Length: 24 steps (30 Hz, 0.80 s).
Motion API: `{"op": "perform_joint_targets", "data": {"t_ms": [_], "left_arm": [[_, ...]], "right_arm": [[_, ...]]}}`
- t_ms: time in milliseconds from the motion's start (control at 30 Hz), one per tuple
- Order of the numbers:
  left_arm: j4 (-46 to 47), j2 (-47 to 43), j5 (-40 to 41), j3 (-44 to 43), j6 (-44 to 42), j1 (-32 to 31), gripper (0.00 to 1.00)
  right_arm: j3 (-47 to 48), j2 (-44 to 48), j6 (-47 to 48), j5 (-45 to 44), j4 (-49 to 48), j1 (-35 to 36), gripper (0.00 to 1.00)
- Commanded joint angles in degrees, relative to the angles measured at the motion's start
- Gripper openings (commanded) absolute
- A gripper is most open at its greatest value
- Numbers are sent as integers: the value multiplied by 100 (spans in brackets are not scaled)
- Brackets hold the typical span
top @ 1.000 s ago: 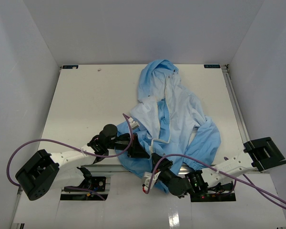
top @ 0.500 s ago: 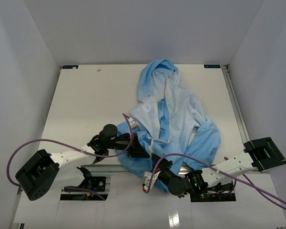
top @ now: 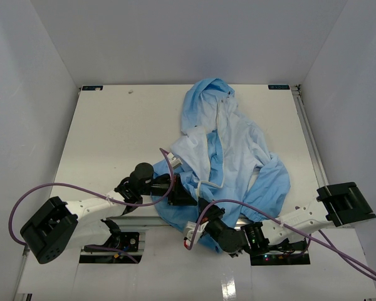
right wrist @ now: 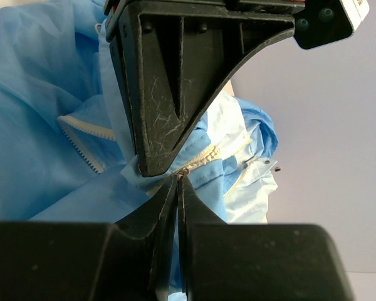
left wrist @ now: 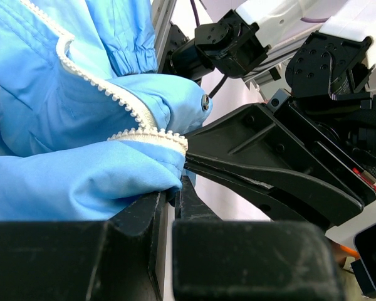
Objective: Zip up the jacket
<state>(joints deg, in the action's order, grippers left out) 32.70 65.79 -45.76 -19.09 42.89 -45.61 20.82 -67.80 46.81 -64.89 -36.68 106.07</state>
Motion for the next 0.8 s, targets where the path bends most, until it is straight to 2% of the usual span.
{"op": "perform_joint_targets", "data": {"t_ms": [0, 267, 400, 567, 767], "left_arm": [[-20, -118, -267, 80, -61, -79, 0], [-103, -107, -237, 37, -120, -79, 0], [-189, -178, -177, 37, -126, -79, 0], [-479, -350, -3, 0, -90, -77, 0], [-894, -742, 115, 19, -96, -79, 0]], "right_arm": [[318, 77, 278, -192, -888, -168, 8], [321, 291, 420, -197, -1157, -336, 8], [287, 506, 141, 51, -1166, -614, 8], [610, 831, -580, 287, -146, -895, 8], [874, 1218, -989, 876, 445, -1137, 8]]}}
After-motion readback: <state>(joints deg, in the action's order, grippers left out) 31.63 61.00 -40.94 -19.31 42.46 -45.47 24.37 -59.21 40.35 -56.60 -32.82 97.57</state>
